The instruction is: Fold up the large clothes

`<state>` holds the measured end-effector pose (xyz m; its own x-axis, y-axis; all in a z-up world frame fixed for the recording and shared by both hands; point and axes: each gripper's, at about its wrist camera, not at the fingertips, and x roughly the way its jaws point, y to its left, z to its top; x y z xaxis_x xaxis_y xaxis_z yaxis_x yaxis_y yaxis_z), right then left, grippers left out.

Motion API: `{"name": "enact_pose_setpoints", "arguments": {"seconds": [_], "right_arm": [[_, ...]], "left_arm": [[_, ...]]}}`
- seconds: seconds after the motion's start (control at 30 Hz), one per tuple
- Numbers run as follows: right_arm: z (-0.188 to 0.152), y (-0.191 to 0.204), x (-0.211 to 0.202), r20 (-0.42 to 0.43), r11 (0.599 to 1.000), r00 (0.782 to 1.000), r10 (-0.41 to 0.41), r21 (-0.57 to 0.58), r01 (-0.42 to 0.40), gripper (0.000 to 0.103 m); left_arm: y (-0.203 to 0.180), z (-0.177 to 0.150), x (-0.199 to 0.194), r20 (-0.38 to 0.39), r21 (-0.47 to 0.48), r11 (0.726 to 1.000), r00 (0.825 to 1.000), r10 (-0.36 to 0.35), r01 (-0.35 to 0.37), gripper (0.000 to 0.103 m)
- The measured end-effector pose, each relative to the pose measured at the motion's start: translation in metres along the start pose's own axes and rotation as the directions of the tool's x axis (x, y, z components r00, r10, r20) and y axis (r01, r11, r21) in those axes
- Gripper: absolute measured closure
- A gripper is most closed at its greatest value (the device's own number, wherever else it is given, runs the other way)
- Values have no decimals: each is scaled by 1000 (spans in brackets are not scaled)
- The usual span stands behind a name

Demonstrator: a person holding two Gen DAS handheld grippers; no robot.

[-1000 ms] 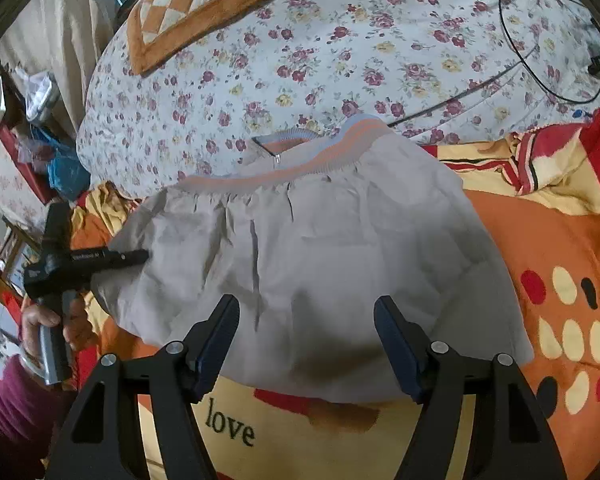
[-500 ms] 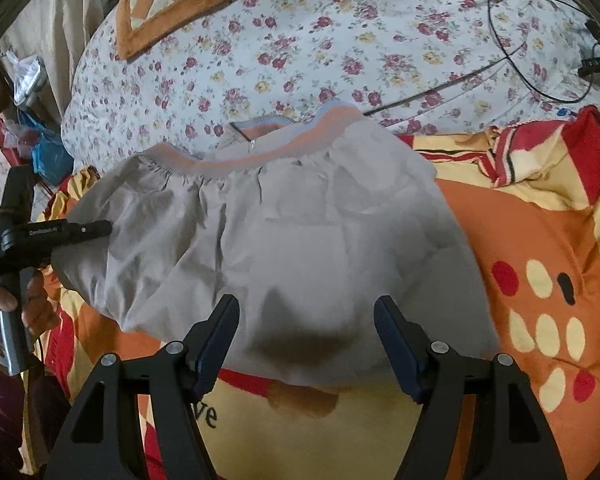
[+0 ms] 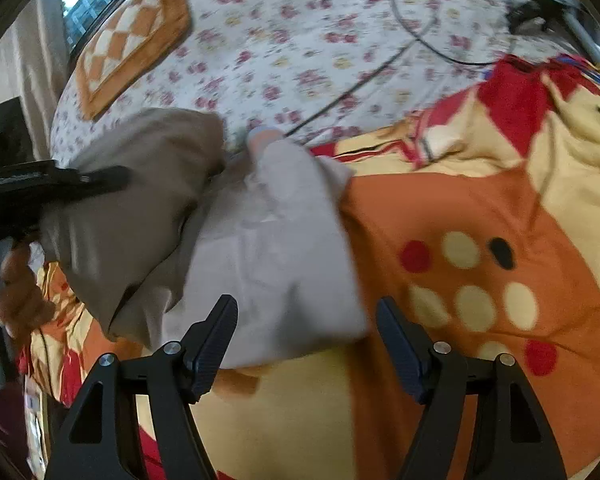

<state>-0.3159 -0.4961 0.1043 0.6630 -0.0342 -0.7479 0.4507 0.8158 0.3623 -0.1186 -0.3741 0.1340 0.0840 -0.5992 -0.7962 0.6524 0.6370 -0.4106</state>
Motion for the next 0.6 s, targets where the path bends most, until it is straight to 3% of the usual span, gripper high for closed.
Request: {"name": "enact_pose_setpoints", "arguments": {"seconds": [0.13, 0.2, 0.23, 0.27, 0.33, 0.4, 0.47, 0.6], "right_arm": [[1, -24, 0, 0, 996, 1000, -29, 80, 28, 30], [2, -33, 0, -1, 993, 999, -33, 116, 33, 30], [2, -36, 0, 1, 991, 999, -33, 128, 33, 29], [3, -36, -1, 5, 990, 1000, -31, 134, 30, 29], [4, -35, -5, 22, 990, 1000, -17, 143, 14, 29], [5, -31, -10, 41, 990, 999, -5, 142, -1, 29], [7, -24, -16, 71, 991, 997, 14, 132, -23, 29], [12, 0, -15, 80, 995, 996, 50, 79, -56, 23]], "left_arm": [[-19, -16, 48, -86, 28, 1000, 996, -9, 11, 92], [-22, -22, 50, -87, 24, 998, 994, -58, 61, 72], [-21, -24, 45, -79, -5, 991, 988, -135, 135, 45], [-18, -24, 36, -74, -41, 976, 974, -216, 213, 27], [-15, -24, 14, -53, -64, 962, 962, -267, 264, 25], [-15, -25, -17, -25, -12, 967, 967, -255, 255, 25], [-7, -29, -42, 11, 20, 979, 979, -203, 202, 25], [36, -43, -74, 75, -6, 1000, 997, -4, 5, 25]]}}
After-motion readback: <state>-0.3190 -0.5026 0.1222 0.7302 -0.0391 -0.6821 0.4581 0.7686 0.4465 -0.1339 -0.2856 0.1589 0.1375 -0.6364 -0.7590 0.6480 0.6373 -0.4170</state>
